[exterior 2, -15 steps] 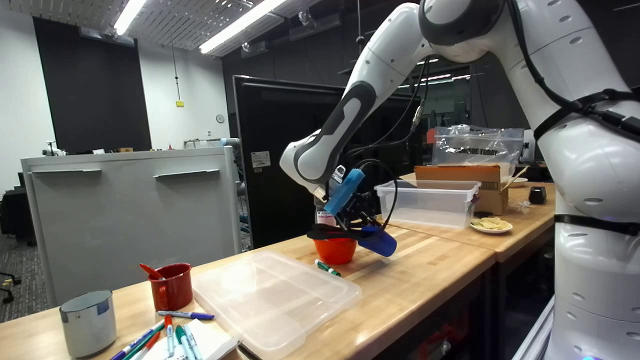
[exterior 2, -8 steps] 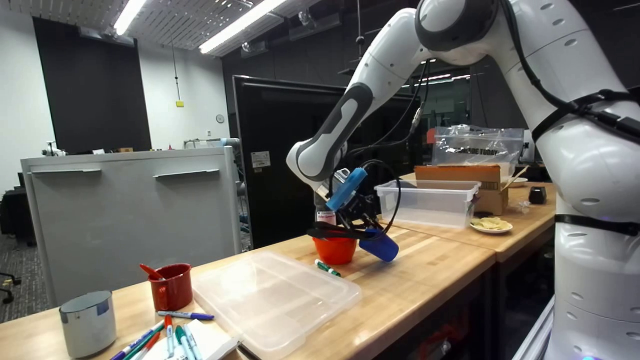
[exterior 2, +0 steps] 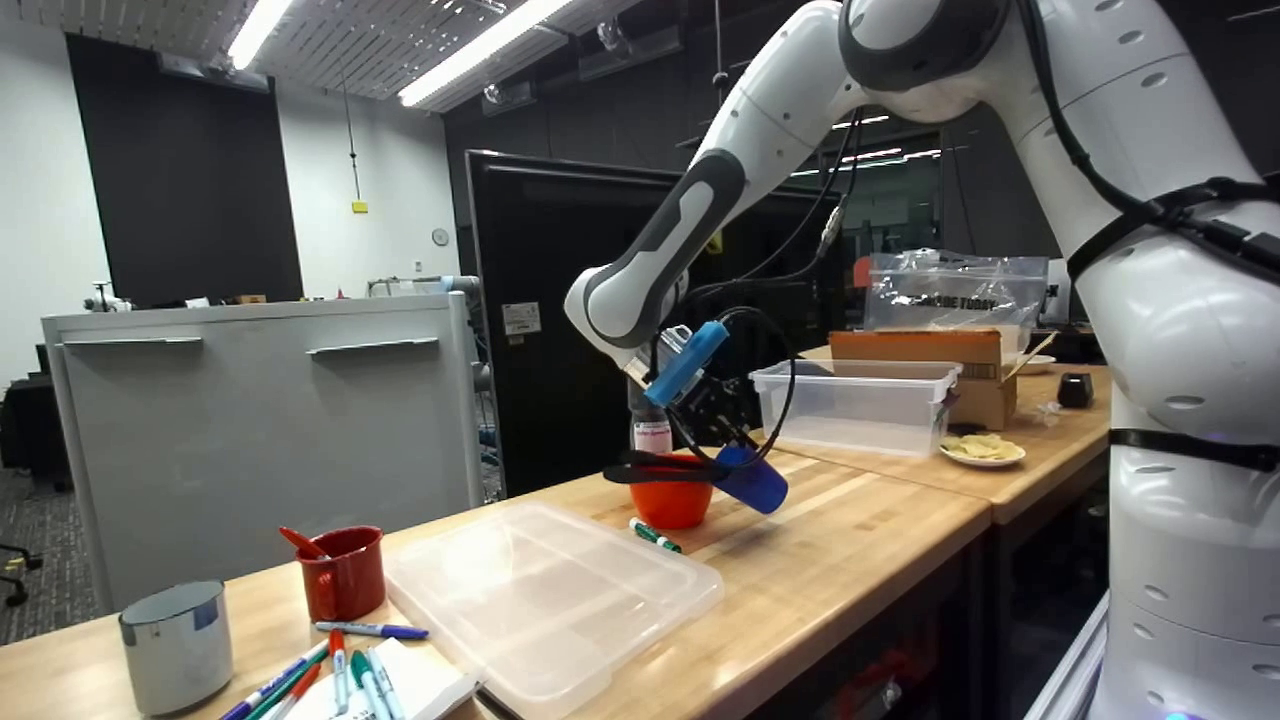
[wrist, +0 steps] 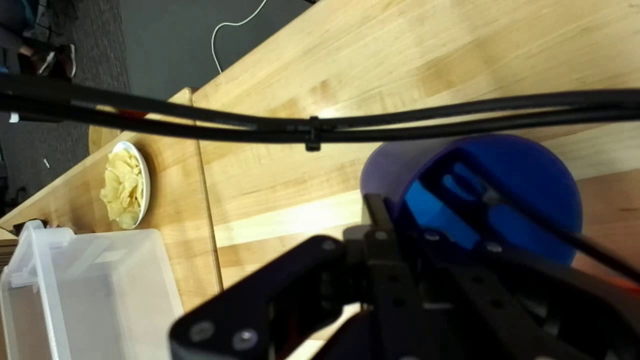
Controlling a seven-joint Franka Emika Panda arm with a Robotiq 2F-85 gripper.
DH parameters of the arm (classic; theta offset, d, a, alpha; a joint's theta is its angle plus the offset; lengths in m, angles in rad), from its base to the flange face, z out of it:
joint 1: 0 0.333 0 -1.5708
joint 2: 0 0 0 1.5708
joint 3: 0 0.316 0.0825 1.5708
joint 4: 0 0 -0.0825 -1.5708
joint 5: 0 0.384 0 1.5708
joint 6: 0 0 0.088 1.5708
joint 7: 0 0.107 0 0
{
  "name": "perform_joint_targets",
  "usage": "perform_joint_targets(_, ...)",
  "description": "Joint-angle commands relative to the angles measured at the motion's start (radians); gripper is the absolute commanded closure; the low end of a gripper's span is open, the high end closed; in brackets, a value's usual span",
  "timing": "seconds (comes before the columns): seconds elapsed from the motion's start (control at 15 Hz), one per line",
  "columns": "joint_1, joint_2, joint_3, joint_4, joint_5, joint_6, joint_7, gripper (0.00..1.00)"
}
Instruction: Hang the blue cup on to the clamp on top of the orange jar
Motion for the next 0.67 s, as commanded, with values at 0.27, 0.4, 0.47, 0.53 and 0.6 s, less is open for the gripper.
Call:
perform_joint_targets(0.27,0.032,-0.185,0.039,-0.038,0.011,-0.099,-0.062,0.99)
perform_joint_targets(0.4,0.027,-0.213,0.048,-0.035,0.014,-0.109,-0.078,0.99)
perform_joint_targets(0.47,0.023,-0.22,0.05,-0.03,0.015,-0.113,-0.087,0.99)
perform_joint_targets(0.53,0.018,-0.223,0.049,-0.027,0.017,-0.115,-0.092,0.99)
perform_joint_targets(0.6,0.014,-0.227,0.047,-0.028,0.017,-0.117,-0.1,0.99)
